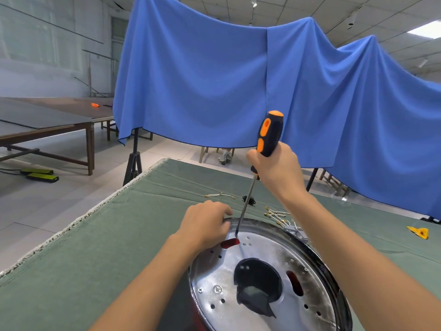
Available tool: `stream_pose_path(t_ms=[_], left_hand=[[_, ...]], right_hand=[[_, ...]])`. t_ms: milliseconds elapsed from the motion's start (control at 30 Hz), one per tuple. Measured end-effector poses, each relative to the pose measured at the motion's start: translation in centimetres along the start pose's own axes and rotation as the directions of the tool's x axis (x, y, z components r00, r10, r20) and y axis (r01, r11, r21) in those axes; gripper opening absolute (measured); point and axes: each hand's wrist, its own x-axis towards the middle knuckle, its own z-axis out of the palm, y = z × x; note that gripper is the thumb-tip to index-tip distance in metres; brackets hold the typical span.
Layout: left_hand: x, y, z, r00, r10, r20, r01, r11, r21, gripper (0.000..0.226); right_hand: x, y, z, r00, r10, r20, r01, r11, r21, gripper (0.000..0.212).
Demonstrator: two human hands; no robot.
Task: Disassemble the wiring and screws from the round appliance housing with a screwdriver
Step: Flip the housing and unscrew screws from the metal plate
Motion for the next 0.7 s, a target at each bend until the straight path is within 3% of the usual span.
stream_pose_path(t_ms=[100, 167, 233, 300, 400, 500, 600, 700], left_hand=[[0.2, 0.7, -0.6, 0.996, -0.044, -0.077, 0.029, 0.983, -0.183, 0.034], [0.5, 1.9, -0.8, 0.995, -0.068, -0.071, 0.034, 0.916, -0.401, 0.033], [0.9, 3.2, -0.5, 0.997, -0.061, -0.045, 0.029, 0.861, -0.507, 0.027], [1.1, 3.7, 0.0, 0.998, -0.048, -0.027, 0.031, 0.893, -0.449, 0.019], [1.4, 3.0, 0.6, 0.998, -0.065, -0.004, 0.058, 0.916, -0.397, 0.030], [1.4, 2.7, 0.7, 0.998, -0.061, -0.029, 0.045, 0.919, -0.392, 0.033], [1.4, 2.8, 0.8, 0.998, -0.051, -0.048, 0.028, 0.918, -0.395, 0.033], [1.3, 2.7, 0.8, 0.998, -0.034, -0.055, 0.008, 0.910, -0.415, 0.031]], right_hand=[[0.9, 0.1, -0.3, 0.995, 0.064, 0.070, -0.066, 0.998, 0.020, 0.025], [1.1, 0.1, -0.5, 0.990, 0.092, 0.106, -0.093, 0.996, 0.006, 0.026], [1.1, -0.2, -0.8, 0.983, 0.100, 0.151, -0.099, 0.995, -0.019, 0.025], [0.9, -0.5, -1.3, 0.974, 0.106, 0.198, -0.099, 0.994, -0.048, 0.022], [0.5, -1.1, -2.4, 0.960, 0.145, 0.241, -0.120, 0.986, -0.117, 0.028], [1.2, -3.1, -4.2, 0.983, 0.142, 0.117, -0.125, 0.982, -0.142, 0.036], [2.3, -5.8, -5.5, 0.999, 0.034, -0.004, -0.033, 0.938, -0.344, 0.036], [2.9, -7.8, -5.2, 0.995, -0.089, 0.041, 0.095, 0.790, -0.606, 0.036]])
